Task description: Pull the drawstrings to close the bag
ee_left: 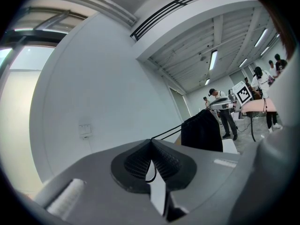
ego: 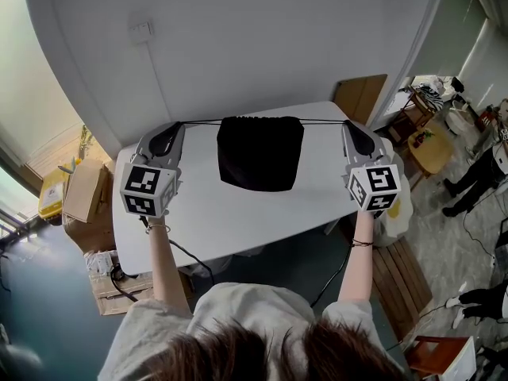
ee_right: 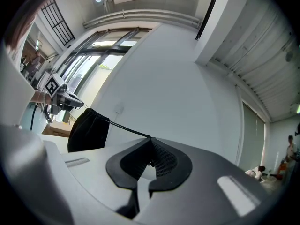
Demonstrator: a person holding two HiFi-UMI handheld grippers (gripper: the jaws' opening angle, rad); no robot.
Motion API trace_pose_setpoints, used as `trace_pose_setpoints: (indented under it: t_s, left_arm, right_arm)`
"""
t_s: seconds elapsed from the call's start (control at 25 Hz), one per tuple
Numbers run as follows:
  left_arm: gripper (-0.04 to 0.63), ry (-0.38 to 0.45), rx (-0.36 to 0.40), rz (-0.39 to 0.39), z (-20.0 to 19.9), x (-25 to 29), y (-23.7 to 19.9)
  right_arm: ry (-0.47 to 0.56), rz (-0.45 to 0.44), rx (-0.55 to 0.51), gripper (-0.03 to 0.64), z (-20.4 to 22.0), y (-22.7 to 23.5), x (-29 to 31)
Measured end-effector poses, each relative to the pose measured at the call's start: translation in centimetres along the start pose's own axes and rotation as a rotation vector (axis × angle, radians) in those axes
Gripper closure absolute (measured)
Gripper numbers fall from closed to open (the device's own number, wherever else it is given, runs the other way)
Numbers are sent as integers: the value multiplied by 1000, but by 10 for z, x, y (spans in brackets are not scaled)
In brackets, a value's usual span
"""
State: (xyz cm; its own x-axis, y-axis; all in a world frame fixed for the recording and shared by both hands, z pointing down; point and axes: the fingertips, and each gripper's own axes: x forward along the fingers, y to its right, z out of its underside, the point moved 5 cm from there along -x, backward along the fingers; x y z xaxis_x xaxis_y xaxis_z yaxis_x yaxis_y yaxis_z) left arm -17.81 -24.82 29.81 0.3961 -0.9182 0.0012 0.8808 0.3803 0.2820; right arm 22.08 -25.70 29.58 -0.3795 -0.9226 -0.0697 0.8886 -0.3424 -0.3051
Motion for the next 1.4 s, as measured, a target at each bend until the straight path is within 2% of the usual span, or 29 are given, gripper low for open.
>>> trace_pose_setpoints:
  t_s: [1.4]
  left_arm:
    - [594, 29, -7, -33, 1, 8, -13]
  right_arm:
    - [24, 100, 64, 604, 9, 19, 0]
